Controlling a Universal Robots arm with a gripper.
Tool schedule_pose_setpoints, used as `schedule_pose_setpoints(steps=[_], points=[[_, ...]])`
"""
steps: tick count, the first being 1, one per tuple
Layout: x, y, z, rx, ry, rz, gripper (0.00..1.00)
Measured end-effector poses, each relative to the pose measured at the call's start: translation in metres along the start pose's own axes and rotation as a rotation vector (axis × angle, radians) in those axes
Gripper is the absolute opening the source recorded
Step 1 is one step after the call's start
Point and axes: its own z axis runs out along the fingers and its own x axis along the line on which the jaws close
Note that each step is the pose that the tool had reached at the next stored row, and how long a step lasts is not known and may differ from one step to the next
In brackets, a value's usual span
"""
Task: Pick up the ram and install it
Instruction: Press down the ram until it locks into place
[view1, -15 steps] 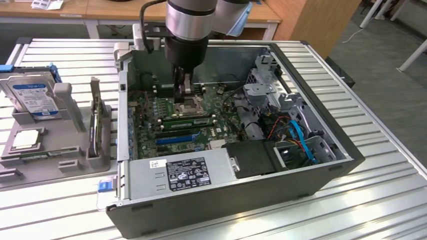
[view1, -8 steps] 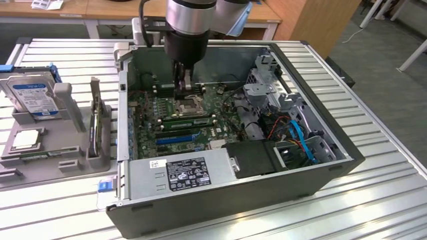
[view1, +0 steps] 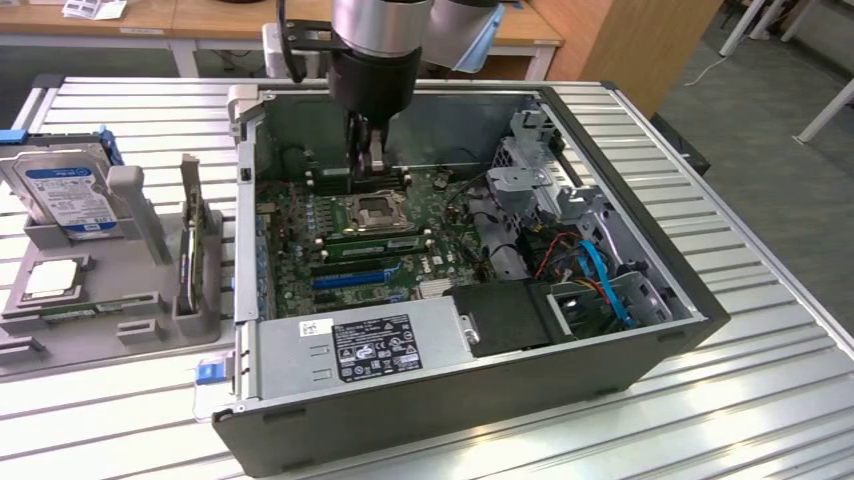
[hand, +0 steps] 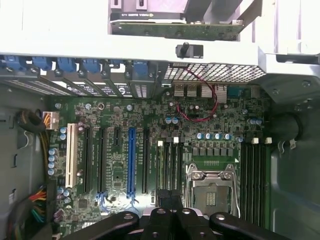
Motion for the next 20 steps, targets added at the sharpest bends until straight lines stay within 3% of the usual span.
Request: schedule_pose_setpoints(steps=[12,20], points=[[0.0,-0.0002,-0.0048,-0.0001,0.0035,0.0,0.1],[0.0,-0.0147,-0.0055,-0.0019,0.0035,0.0,0.1]])
